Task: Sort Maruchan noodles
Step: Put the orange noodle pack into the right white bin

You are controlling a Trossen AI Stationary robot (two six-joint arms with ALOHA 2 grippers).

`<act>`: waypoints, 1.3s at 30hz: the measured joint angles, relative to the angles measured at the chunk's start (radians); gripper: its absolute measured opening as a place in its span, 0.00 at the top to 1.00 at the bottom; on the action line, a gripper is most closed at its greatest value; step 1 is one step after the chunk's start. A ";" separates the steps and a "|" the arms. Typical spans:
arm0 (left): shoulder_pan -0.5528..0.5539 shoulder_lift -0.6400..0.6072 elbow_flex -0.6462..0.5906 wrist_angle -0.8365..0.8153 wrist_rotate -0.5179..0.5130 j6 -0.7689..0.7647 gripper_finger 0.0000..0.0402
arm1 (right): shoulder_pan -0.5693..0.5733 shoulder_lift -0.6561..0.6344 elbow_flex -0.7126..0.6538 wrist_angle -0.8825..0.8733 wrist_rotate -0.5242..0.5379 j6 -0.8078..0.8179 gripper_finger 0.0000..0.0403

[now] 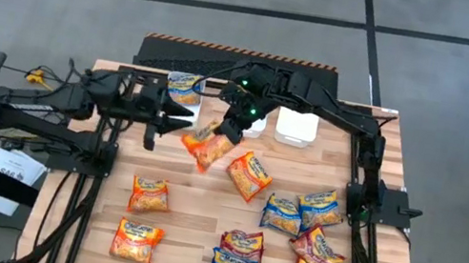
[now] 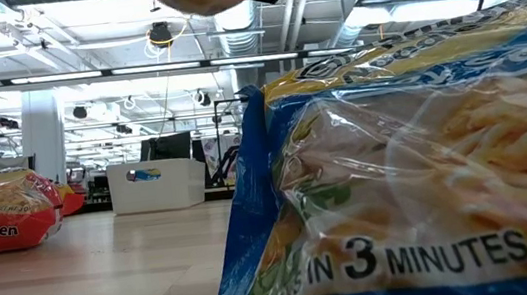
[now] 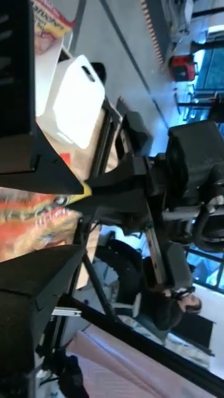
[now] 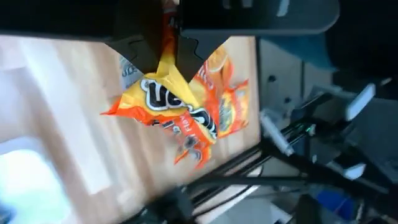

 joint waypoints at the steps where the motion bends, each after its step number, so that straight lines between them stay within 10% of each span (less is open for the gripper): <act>1: 0.002 -0.009 0.000 -0.005 0.000 0.000 0.68 | -0.008 -0.009 0.000 -0.022 0.010 -0.009 0.94; 29: 0.003 -0.169 -0.002 -0.048 -0.400 0.140 0.68 | -0.561 -0.167 0.001 -0.176 0.085 -0.412 0.93; 39: 0.003 -0.193 -0.002 -0.123 -0.559 0.166 0.68 | -0.706 -0.069 0.001 -0.210 -0.062 -0.493 0.93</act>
